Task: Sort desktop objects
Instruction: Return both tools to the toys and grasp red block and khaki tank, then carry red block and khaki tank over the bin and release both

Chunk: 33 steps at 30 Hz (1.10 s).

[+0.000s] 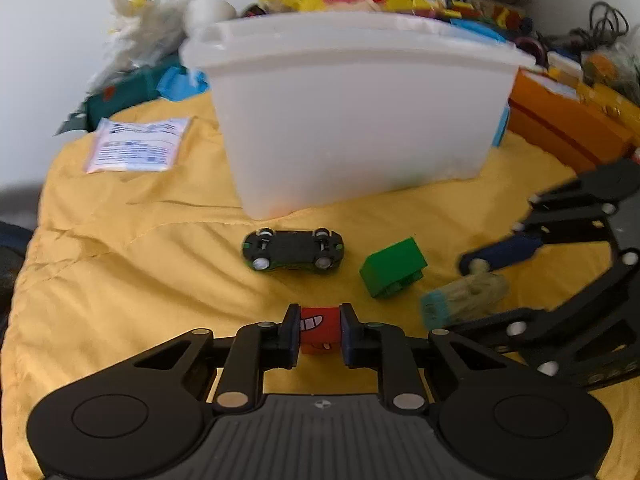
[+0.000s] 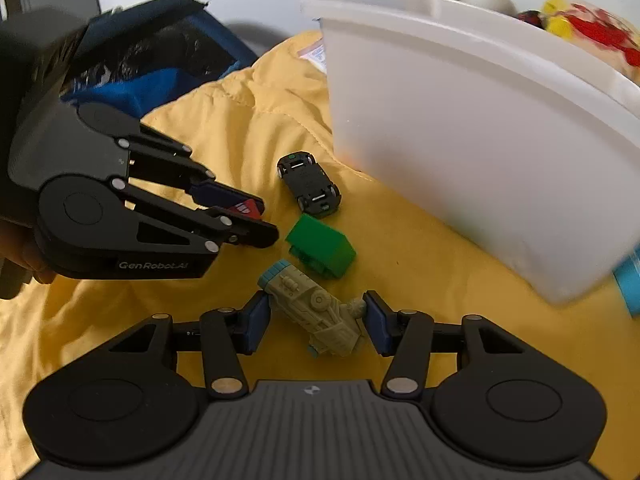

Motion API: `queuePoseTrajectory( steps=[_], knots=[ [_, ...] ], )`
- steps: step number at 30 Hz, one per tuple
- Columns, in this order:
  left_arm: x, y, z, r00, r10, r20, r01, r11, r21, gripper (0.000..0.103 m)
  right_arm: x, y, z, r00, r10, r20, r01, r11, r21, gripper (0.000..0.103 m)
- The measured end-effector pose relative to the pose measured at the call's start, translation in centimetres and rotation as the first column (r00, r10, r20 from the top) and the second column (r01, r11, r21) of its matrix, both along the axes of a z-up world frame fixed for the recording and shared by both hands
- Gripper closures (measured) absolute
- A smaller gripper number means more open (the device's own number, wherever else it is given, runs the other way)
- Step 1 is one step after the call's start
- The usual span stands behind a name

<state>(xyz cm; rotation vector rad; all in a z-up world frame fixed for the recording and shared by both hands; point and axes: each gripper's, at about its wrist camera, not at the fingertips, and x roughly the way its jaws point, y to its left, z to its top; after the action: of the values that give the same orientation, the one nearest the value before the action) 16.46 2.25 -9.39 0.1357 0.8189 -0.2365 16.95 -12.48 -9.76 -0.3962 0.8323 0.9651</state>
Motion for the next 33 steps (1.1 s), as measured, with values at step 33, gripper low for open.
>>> queuePoseTrajectory(
  steps=[33],
  knots=[
    [7.4, -1.8, 22.3, 0.981, 0.119, 0.156, -0.093, 0.983, -0.16, 0.081, 9.9, -9.2, 21.9, 0.91, -0.414, 0.006, 0.388, 0.857, 0.339, 0.049]
  ],
)
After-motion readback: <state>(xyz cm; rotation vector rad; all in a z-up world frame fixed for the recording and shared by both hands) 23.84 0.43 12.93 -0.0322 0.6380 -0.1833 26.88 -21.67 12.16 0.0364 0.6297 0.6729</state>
